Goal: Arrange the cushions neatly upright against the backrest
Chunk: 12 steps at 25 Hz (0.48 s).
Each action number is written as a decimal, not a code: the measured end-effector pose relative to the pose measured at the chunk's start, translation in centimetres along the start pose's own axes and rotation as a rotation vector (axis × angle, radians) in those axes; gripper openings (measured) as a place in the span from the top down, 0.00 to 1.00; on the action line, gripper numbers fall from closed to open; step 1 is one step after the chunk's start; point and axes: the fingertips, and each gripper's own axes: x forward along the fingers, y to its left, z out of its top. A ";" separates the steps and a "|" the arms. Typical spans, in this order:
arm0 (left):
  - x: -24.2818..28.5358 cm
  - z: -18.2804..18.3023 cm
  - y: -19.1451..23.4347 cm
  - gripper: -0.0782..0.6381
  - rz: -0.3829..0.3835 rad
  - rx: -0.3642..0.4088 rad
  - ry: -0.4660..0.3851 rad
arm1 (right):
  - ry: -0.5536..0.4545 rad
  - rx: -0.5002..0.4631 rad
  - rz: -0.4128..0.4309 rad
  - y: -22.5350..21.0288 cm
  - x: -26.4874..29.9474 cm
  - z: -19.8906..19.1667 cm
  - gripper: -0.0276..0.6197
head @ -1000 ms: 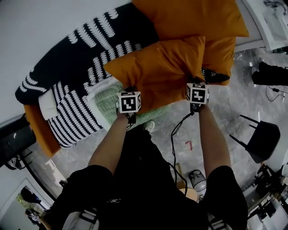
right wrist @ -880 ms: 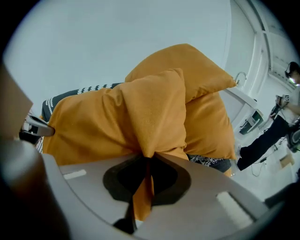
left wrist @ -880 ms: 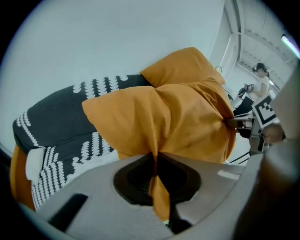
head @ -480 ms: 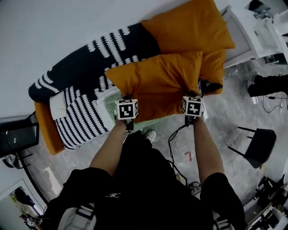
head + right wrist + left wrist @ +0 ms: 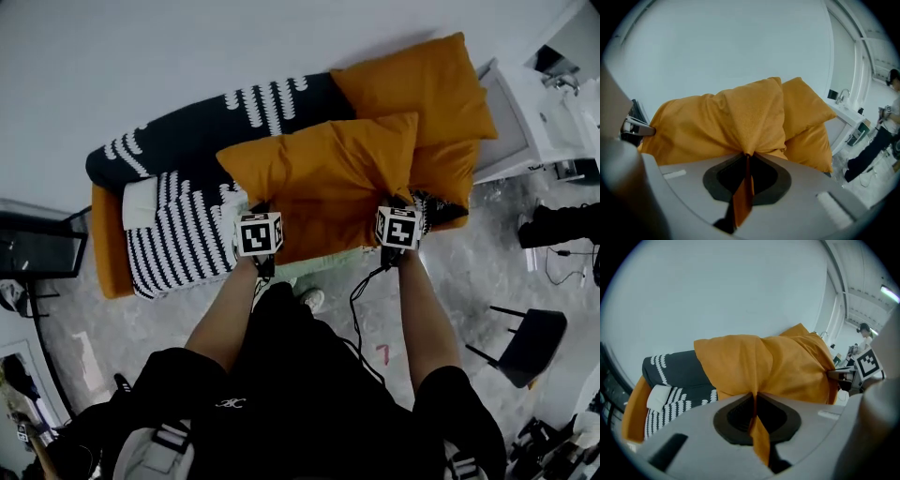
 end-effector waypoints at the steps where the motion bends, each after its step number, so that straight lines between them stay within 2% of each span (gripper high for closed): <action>1: -0.6 0.2 0.8 0.86 0.013 -0.023 -0.012 | -0.008 -0.011 0.017 0.9 0.2 0.6 0.92; 5: -3.7 0.9 5.8 0.87 0.100 -0.094 -0.066 | -0.033 -0.066 0.116 6.5 1.5 3.2 0.92; 9: -7.3 0.8 12.1 0.87 0.195 -0.176 -0.118 | -0.052 -0.135 0.225 13.8 3.0 5.5 0.92; 12: -10.0 -0.1 17.1 0.87 0.233 -0.239 -0.149 | -0.055 -0.178 0.288 20.0 4.0 6.7 0.92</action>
